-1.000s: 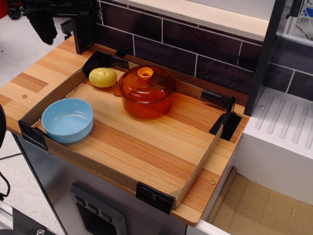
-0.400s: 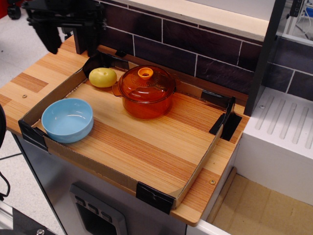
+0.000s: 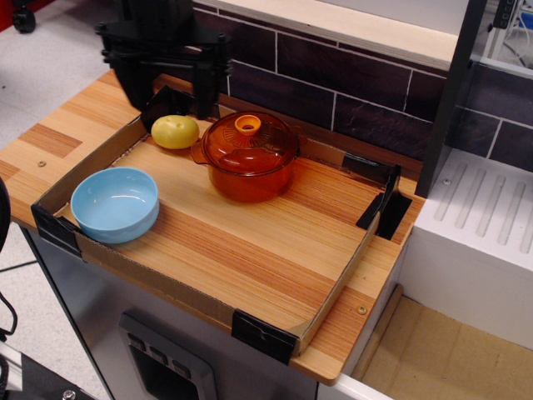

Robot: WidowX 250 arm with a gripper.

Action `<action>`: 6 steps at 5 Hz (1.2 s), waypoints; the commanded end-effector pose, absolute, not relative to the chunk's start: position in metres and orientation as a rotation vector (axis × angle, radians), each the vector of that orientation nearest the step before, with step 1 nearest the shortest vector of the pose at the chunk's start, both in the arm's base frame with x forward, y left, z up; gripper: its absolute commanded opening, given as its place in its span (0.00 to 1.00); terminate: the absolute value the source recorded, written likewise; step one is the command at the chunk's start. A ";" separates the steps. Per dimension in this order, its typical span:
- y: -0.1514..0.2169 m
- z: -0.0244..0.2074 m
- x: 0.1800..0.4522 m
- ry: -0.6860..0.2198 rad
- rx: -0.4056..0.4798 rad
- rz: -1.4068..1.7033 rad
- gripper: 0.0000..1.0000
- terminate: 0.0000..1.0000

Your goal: Take lid off pot

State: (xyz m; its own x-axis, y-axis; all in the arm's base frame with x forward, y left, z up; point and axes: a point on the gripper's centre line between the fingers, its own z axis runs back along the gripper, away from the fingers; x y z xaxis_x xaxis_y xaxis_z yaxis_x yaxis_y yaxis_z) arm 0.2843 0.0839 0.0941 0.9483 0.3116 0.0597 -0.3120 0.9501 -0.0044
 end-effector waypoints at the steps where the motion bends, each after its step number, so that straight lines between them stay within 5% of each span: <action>1: 0.061 0.086 0.295 -0.092 -0.035 0.323 1.00 0.00; 6: 0.039 0.081 0.342 -0.135 -0.041 0.345 1.00 0.00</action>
State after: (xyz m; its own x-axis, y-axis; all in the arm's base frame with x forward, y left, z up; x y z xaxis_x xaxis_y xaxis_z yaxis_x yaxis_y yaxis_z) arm 0.3327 0.0397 0.0658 0.9388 0.3363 0.0742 -0.3332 0.9415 -0.0509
